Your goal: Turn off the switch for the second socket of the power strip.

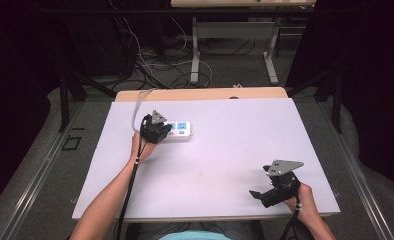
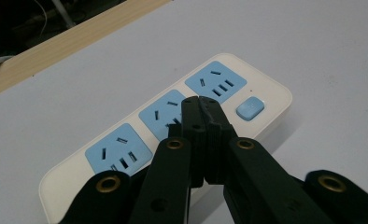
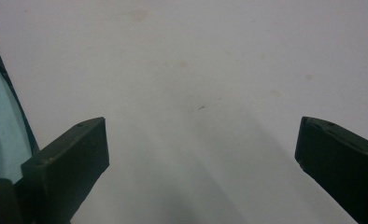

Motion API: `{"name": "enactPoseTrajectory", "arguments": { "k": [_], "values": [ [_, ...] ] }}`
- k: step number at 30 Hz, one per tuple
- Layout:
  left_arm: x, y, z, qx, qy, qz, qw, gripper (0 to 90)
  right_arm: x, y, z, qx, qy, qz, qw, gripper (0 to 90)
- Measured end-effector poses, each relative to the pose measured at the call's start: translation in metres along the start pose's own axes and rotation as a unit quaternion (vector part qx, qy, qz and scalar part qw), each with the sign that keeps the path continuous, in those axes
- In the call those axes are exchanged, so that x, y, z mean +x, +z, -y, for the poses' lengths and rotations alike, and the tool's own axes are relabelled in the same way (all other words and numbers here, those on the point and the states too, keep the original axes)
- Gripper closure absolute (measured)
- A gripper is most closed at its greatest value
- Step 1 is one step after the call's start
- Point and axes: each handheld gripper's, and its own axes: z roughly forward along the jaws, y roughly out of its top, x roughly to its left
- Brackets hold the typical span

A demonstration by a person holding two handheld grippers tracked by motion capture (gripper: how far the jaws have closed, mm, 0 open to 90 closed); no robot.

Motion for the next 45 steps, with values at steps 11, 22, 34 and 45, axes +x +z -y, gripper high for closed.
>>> {"name": "enactPoseTrajectory", "arguments": {
  "k": [11,22,34,45],
  "values": [
    [0.002,0.002,0.002,0.004,0.000,0.006,1.0000,89.7,0.000,0.000,0.000,0.006,0.000,-0.001,1.0000,2.6],
    [0.001,0.006,0.005,0.013,0.000,0.009,0.9999,89.6,0.000,0.000,0.000,0.006,0.000,-0.002,1.0000,2.7],
    [0.001,0.008,0.007,0.014,-0.002,0.009,0.9999,89.5,0.000,0.000,0.000,0.007,0.000,-0.002,1.0000,2.8],
    [-0.004,0.011,0.007,0.008,0.003,0.012,0.9999,89.6,0.000,0.000,-0.001,0.012,-0.009,-0.005,0.9999,2.8]
  ]
}}
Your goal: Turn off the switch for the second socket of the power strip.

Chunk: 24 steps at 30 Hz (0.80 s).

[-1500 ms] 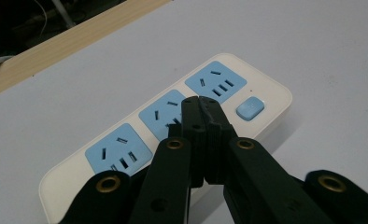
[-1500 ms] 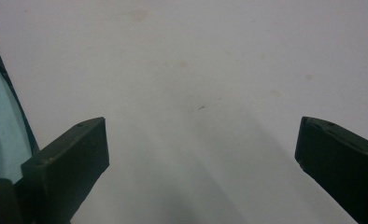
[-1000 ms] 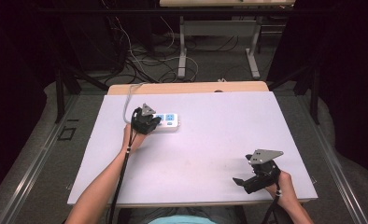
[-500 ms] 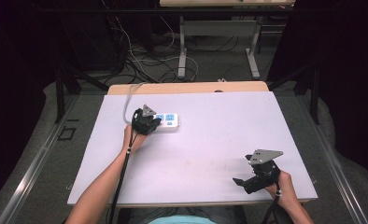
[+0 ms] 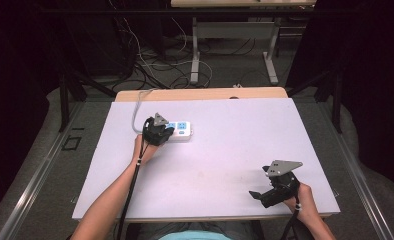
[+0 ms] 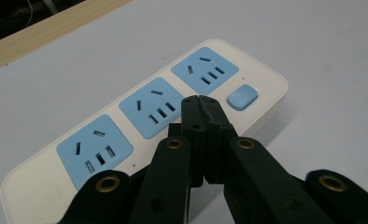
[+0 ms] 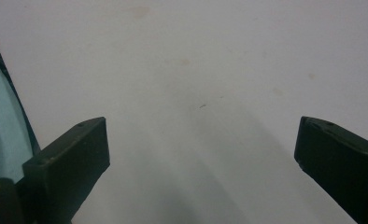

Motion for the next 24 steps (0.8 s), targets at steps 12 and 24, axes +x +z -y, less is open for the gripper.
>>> {"name": "enactPoseTrajectory", "arguments": {
  "k": [12,24],
  "values": [
    [-0.0004,0.0000,-0.0002,0.001,0.002,-0.005,1.0000,89.6,0.0006,-0.0006,0.0005,0.003,0.002,-0.002,1.0000,2.8],
    [0.0030,-0.0006,0.0012,-0.004,-0.003,-0.004,1.0000,89.7,0.0012,0.0003,0.0004,-0.001,0.005,0.001,1.0000,2.8]
  ]
}}
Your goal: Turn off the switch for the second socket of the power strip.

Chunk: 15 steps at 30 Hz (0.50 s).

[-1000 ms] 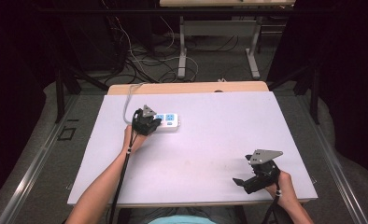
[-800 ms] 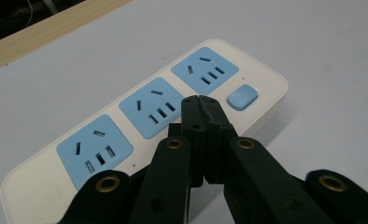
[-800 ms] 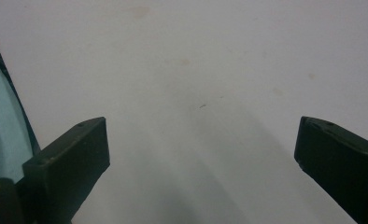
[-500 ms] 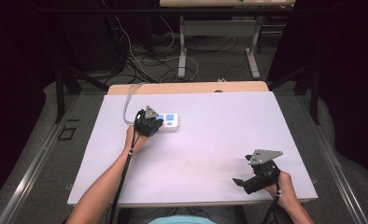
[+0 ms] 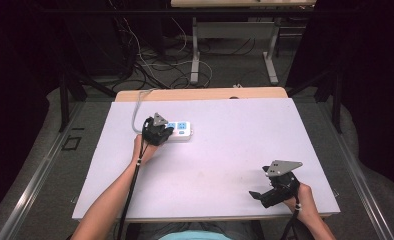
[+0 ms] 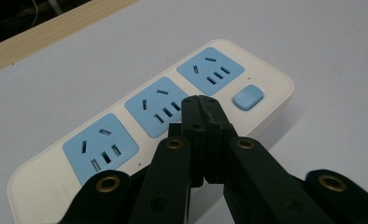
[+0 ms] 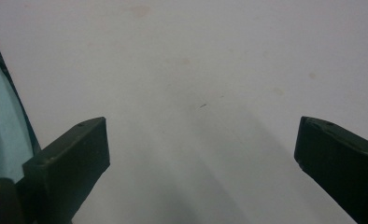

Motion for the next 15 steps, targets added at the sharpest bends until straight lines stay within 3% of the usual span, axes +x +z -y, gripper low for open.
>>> {"name": "enactPoseTrajectory", "arguments": {
  "k": [10,15],
  "values": [
    [0.0010,-0.0009,0.0011,0.003,-0.005,0.005,1.0000,89.9,0.0003,0.0001,0.0001,-0.001,-0.001,0.002,1.0000,2.8],
    [0.0008,0.0003,0.0030,-0.009,-0.007,0.001,0.9999,89.9,0.0003,0.0001,0.0001,0.000,-0.001,0.002,1.0000,2.8]
  ]
}}
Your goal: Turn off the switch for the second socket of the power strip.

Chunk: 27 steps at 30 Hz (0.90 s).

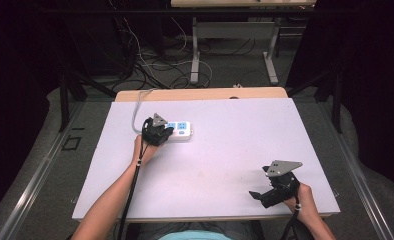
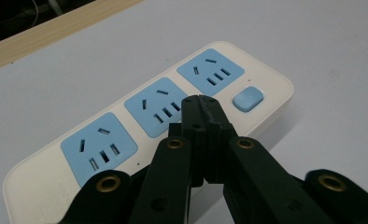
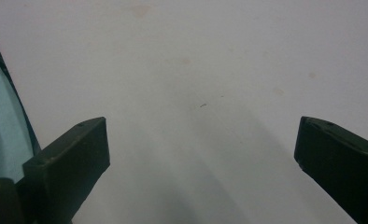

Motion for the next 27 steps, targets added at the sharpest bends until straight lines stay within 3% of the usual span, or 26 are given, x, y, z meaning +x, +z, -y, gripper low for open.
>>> {"name": "enactPoseTrajectory", "arguments": {
  "k": [2,10,24,27],
  "values": [
    [0.0014,-0.0017,0.0000,0.009,0.001,0.009,0.9999,89.9,0.0000,0.0000,0.0001,0.001,0.001,0.000,1.0000,2.8],
    [0.0012,0.0002,0.0013,-0.006,-0.004,0.005,1.0000,90.0,0.0000,0.0000,0.0002,0.001,0.000,-0.001,1.0000,2.8],
    [0.0025,0.0000,0.0020,-0.006,-0.009,0.009,0.9999,90.0,0.0000,0.0002,0.0002,0.002,0.001,0.000,1.0000,2.8],
    [0.0045,-0.0012,0.0016,0.001,-0.009,0.019,0.9998,90.0,0.0000,0.0003,0.0001,0.003,0.001,-0.002,1.0000,2.9]
  ]
}}
